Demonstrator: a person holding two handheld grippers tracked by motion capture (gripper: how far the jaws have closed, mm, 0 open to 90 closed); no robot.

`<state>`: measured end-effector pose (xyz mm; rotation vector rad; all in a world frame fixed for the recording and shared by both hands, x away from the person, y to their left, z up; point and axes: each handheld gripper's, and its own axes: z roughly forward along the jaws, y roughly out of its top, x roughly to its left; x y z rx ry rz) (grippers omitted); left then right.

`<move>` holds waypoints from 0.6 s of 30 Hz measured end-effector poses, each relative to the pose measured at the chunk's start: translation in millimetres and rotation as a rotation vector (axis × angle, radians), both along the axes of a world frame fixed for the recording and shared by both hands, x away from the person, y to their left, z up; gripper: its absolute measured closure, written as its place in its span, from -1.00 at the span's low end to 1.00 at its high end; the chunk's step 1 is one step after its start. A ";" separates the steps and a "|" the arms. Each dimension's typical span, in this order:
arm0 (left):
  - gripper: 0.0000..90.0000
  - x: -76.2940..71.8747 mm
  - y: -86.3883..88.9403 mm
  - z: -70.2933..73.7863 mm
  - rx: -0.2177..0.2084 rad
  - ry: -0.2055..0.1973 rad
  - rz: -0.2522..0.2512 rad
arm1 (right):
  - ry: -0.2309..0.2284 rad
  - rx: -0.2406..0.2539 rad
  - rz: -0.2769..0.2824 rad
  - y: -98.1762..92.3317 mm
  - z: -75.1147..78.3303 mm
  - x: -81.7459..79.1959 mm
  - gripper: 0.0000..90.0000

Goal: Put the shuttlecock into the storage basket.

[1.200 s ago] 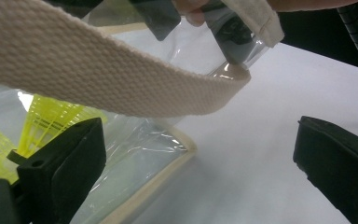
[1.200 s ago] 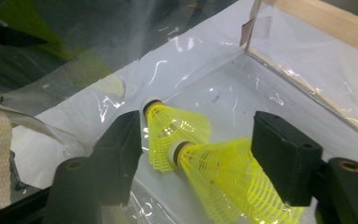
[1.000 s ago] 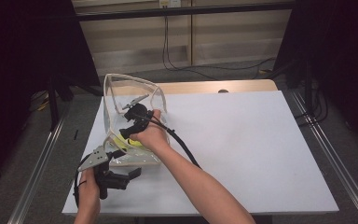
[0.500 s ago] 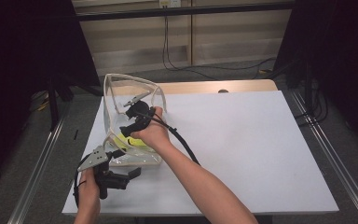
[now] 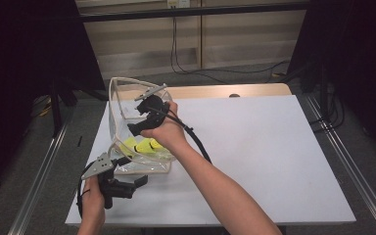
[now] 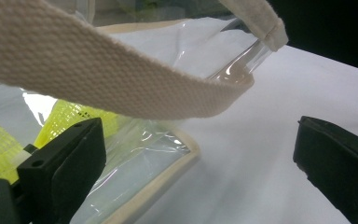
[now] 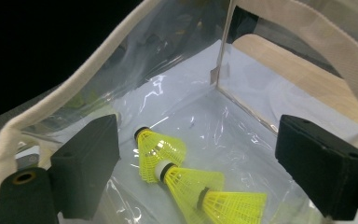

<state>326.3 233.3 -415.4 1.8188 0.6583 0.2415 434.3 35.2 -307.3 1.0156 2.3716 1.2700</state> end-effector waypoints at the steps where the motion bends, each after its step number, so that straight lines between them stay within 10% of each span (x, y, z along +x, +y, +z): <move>1: -0.94 -0.2 -0.8 -0.1 -0.001 0.001 -0.002 | -0.007 0.004 -0.003 -2.0 1.7 -1.2 -0.70; 18: -0.94 -3.3 -0.5 -0.5 0.020 0.004 -0.007 | -0.022 0.058 0.035 -33.6 13.0 -20.2 -0.85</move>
